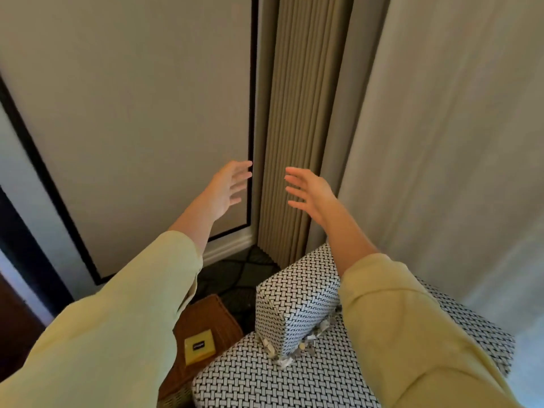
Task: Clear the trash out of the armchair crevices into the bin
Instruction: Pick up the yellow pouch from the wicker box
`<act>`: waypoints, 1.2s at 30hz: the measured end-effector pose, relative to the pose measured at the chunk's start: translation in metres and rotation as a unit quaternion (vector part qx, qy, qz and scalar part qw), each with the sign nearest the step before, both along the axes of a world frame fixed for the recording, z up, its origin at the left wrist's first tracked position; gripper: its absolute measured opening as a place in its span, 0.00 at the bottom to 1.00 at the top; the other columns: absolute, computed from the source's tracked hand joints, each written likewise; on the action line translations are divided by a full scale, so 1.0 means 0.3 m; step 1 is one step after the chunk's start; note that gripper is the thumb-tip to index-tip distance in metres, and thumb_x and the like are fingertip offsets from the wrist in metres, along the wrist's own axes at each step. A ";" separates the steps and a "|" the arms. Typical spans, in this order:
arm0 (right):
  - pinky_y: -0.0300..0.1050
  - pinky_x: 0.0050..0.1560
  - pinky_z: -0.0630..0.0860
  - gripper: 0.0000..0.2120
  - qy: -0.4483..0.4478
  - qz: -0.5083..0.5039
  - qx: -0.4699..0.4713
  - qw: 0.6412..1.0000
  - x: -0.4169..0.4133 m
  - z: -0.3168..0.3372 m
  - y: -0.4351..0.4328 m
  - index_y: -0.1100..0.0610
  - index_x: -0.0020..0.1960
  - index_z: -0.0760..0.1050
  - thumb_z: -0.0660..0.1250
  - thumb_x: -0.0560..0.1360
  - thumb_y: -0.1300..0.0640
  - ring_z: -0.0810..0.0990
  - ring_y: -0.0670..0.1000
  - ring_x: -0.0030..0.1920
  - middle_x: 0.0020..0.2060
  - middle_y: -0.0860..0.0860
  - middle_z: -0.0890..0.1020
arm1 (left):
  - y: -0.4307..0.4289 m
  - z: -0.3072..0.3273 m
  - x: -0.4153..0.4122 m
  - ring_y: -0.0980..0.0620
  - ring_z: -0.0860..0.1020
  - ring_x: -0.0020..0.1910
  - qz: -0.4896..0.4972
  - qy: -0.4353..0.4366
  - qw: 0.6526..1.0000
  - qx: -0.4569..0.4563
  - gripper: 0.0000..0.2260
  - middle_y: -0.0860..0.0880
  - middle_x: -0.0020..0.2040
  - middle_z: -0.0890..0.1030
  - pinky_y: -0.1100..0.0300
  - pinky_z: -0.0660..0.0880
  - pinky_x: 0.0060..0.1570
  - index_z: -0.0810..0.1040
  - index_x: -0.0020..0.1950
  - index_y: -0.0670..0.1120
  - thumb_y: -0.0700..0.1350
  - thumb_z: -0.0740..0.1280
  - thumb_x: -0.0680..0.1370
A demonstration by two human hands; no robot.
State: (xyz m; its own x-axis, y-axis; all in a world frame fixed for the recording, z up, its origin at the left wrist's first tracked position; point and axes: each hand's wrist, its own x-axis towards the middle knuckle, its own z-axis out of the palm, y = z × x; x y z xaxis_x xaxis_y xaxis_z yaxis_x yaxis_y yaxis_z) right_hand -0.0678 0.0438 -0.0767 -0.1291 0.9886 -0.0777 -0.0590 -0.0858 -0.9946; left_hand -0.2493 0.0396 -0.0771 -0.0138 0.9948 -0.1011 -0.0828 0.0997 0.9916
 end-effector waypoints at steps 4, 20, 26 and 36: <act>0.54 0.65 0.68 0.18 0.005 0.019 -0.027 0.999 -0.211 -0.107 0.072 0.54 0.68 0.70 0.56 0.80 0.53 0.69 0.54 0.67 0.67 0.53 0.72 | 0.052 -0.077 -0.180 0.47 0.68 0.67 0.030 0.028 0.999 -0.025 0.14 0.49 0.65 0.73 0.48 0.59 0.67 0.74 0.60 0.52 0.51 0.52 0.81; 0.53 0.62 0.68 0.18 0.028 0.102 -0.077 0.991 -0.561 -0.797 0.108 0.56 0.66 0.72 0.56 0.80 0.52 0.70 0.55 0.67 0.67 0.52 0.72 | -0.010 -0.706 -0.405 0.56 0.72 0.48 0.102 0.041 0.994 -0.021 0.17 0.53 0.59 0.75 0.55 0.61 0.56 0.72 0.66 0.52 0.51 0.51 0.80; 0.52 0.61 0.69 0.17 0.034 0.104 -0.094 0.990 -0.582 -1.259 0.130 0.54 0.65 0.73 0.56 0.80 0.51 0.72 0.53 0.65 0.64 0.51 0.75 | -0.011 -1.095 -0.439 0.50 0.70 0.66 0.104 0.073 0.992 0.005 0.15 0.52 0.66 0.75 0.50 0.62 0.63 0.74 0.62 0.55 0.52 0.52 0.80; 0.52 0.63 0.68 0.17 0.046 0.129 -0.059 0.989 -0.666 -1.855 0.174 0.55 0.66 0.71 0.56 0.80 0.52 0.72 0.53 0.65 0.64 0.52 0.74 | 0.008 -1.702 -0.478 0.50 0.70 0.65 0.128 0.072 0.989 -0.015 0.16 0.52 0.65 0.75 0.53 0.60 0.58 0.74 0.64 0.53 0.53 0.53 0.80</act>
